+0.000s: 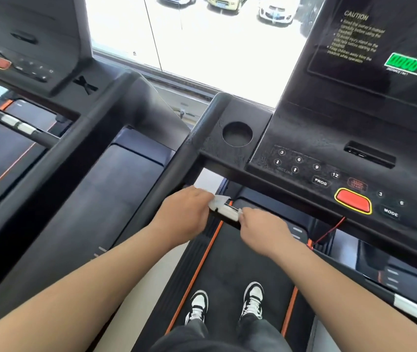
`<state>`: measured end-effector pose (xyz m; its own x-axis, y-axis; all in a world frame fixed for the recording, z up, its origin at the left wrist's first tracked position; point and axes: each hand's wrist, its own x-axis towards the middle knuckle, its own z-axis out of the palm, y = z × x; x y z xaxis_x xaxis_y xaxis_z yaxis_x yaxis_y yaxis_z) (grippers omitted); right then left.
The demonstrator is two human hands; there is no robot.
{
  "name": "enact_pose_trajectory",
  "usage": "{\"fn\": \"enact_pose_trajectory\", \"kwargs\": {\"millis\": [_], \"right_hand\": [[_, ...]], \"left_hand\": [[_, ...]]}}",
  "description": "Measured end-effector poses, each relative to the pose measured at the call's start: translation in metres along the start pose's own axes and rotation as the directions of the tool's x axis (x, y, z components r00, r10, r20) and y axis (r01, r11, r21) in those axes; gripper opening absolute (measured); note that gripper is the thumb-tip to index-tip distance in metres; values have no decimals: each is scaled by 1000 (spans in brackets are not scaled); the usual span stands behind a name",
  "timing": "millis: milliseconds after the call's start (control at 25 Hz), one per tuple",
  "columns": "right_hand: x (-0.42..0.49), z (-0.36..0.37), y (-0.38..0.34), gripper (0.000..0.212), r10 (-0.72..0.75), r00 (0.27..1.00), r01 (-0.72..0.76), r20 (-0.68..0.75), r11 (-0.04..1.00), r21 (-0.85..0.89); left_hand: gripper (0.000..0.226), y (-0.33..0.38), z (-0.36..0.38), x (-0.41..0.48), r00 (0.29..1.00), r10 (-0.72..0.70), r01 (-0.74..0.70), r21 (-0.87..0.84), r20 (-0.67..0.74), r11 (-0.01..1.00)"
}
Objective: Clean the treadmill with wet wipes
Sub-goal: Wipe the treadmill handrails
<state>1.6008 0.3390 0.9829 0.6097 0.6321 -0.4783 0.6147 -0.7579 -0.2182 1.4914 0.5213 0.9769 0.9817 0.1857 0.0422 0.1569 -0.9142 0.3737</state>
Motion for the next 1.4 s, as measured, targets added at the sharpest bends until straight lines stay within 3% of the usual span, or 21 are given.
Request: {"fn": "enact_pose_trajectory", "kwargs": {"millis": [40, 120, 200, 240, 280, 320, 360, 400, 440, 520, 640, 840, 960, 1080, 1200, 1280, 1400], "right_hand": [[1, -1, 3, 23, 8, 999, -9, 34, 1000, 21], [9, -4, 3, 25, 22, 995, -31, 95, 995, 91], [17, -5, 1, 25, 19, 989, -44, 144, 985, 168], [21, -5, 2, 26, 8, 987, -43, 163, 976, 212], [23, -7, 4, 28, -12, 983, -36, 184, 967, 252], [24, -9, 8, 29, -41, 977, -22, 210, 956, 293], [24, -12, 14, 29, -73, 967, -11, 243, 944, 329], [24, -15, 20, 29, -104, 955, 2, 278, 939, 343], [23, -17, 26, 32, -128, 942, 22, 311, 946, 323], [22, -17, 34, 37, -148, 927, 64, 345, 967, 245], [28, -16, 47, 43, -149, 903, 63, 402, 974, 218], [33, -21, 62, 47, -130, 851, -6, 508, 966, 257], [29, -21, 63, 47, -105, 854, -35, 510, 966, 258], [24, -25, 58, 47, -62, 882, -77, 467, 959, 274], [10, -15, 38, 44, -5, 943, -57, 334, 983, 177], [0, -2, 18, 51, 34, 985, -37, 171, 999, 18], [-11, 24, -14, 77, 69, 992, -82, -103, 988, -131]], "left_hand": [[34, 3, -9, 3, 985, -172, 166, -139, -27, 976], [16, 4, -22, 24, 870, -492, 447, -411, -6, 794], [14, 5, -31, 49, 742, -668, 550, -611, 46, 569], [12, 7, -35, 58, 719, -694, 544, -650, 35, 531], [11, 10, -37, 65, 751, -660, 520, -598, -20, 610], [12, 15, -36, 68, 832, -551, 464, -461, -67, 757], [12, 23, -30, 68, 916, -399, 374, -284, -32, 883], [11, 31, -23, 66, 961, -255, 266, -115, 104, 957], [14, 38, -15, 62, 946, -168, 167, 27, 277, 986], [19, 45, -5, 58, 841, -137, 65, 154, 523, 986], [9, 53, -7, 73, 767, -176, 81, 179, 617, 980], [32, 68, 14, 103, 609, -218, -51, 312, 763, 949], [27, 68, 25, 112, 546, -115, -179, 249, 830, 952], [25, 64, 28, 102, 623, 14, -173, 120, 782, 978], [30, 35, 34, 59, 829, 231, -296, 49, 510, 954], [54, 12, 44, 22, 863, 398, -449, 111, 311, 887], [62, 0, 51, -19, 910, 382, -407, 171, 159, 898]]}}
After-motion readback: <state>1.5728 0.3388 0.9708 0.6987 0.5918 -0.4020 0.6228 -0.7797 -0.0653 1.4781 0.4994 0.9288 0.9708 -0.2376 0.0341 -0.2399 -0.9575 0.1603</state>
